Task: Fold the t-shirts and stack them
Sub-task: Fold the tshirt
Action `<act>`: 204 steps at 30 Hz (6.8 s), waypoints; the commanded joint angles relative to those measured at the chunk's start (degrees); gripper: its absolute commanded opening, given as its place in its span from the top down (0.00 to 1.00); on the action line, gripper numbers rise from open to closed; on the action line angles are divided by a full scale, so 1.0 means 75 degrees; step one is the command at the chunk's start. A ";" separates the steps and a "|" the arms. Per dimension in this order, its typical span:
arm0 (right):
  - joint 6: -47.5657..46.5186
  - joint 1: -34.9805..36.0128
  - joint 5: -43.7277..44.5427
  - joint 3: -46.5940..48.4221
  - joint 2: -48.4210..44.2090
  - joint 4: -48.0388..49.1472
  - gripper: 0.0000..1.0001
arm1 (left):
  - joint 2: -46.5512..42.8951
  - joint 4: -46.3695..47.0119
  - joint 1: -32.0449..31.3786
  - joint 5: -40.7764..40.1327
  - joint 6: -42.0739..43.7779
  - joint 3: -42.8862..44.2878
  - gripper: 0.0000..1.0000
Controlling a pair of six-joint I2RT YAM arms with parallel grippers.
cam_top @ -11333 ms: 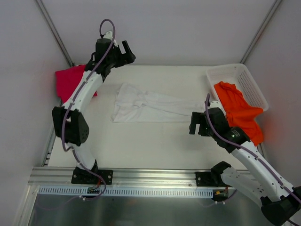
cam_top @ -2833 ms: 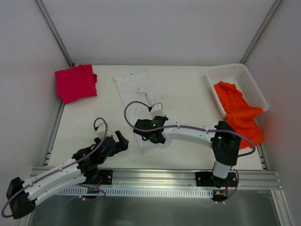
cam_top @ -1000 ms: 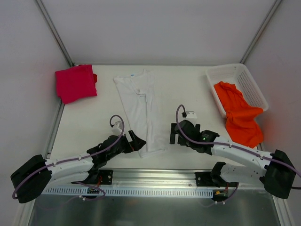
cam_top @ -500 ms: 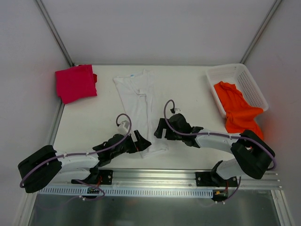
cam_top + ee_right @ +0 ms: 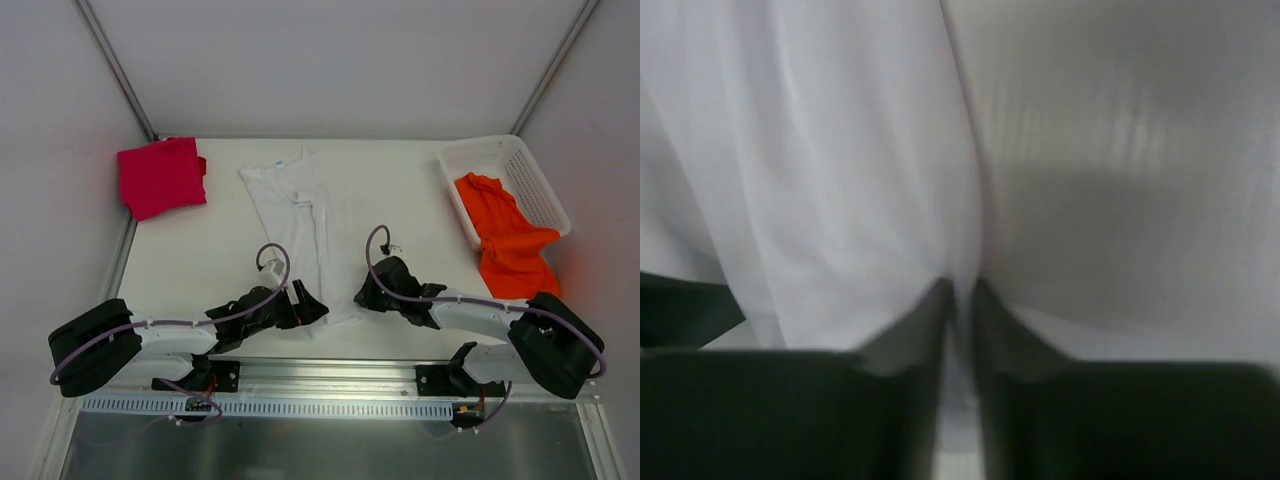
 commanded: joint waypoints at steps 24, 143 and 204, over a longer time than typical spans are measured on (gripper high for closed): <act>0.3005 0.3670 0.2737 0.0962 0.0919 -0.2841 0.99 | -0.2263 -0.5032 -0.0306 -0.0674 0.0641 0.1013 1.00; 0.3358 0.5570 0.4673 0.0400 -0.0826 -0.2995 0.30 | -0.3029 -0.9724 -0.4642 -0.4260 -0.3002 0.1376 0.13; 0.1156 0.3486 0.2623 0.3201 0.0674 -0.4050 0.99 | -0.2279 -0.7556 -0.1492 -0.2410 0.1519 0.2911 1.00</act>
